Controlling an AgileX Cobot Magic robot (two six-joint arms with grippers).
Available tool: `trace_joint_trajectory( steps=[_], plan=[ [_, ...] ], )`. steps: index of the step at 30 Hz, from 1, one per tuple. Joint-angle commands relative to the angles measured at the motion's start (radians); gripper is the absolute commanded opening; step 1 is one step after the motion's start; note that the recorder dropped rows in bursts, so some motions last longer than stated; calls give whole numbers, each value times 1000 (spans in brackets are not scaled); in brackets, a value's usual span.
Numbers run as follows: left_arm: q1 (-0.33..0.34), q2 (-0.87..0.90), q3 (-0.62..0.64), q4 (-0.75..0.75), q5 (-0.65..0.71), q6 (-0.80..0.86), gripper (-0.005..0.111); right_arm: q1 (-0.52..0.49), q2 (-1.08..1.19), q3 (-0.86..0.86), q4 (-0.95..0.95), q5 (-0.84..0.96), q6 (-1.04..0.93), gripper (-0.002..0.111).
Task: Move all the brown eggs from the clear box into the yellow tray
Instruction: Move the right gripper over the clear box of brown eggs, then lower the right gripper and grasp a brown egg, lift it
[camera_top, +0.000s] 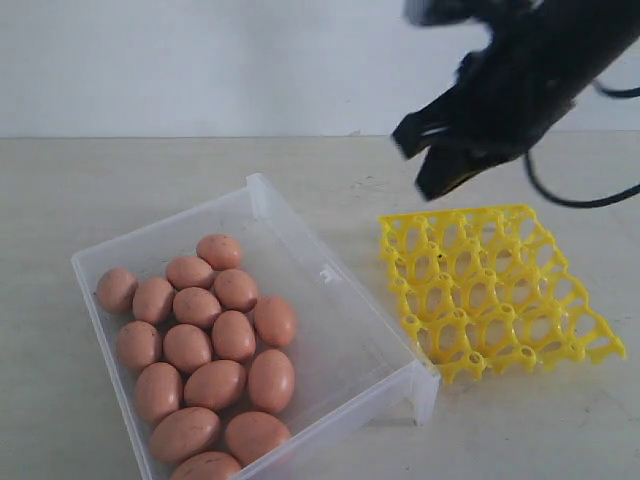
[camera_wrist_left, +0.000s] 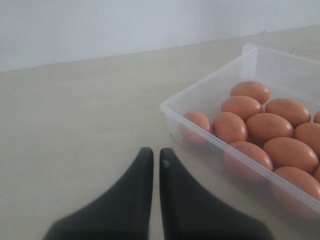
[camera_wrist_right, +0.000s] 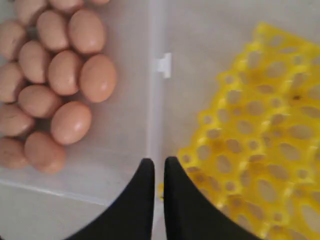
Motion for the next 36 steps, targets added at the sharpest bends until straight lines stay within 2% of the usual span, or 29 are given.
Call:
trace_joint_trajectory(
  steps=[1, 8, 13, 22, 24, 29, 30, 36],
  plan=[
    [-6, -3, 4, -7, -5, 1, 4, 150, 154, -49, 64, 5, -21, 1],
    [-6, -3, 4, -7, -5, 1, 4, 291, 260, -49, 63, -143, 80, 1],
    [-6, -3, 4, -7, -5, 1, 4, 309, 318, -49, 95, -124, 212, 1],
    [-6, -3, 4, -7, -5, 1, 4, 309, 344, -49, 115, -102, 164, 2],
    [-6, -3, 4, -7, -5, 1, 4, 309, 344, -49, 118, -102, 159, 11],
    [-6, -3, 4, -7, -5, 1, 4, 309, 344, -49, 121, -113, 157, 47],
    [-6, -3, 4, -7, -5, 1, 4, 309, 344, -49, 121, -113, 169, 50],
    [-6, -3, 4, -7, -5, 1, 4, 309, 344, -49, 121, -124, 299, 50]
  ],
)
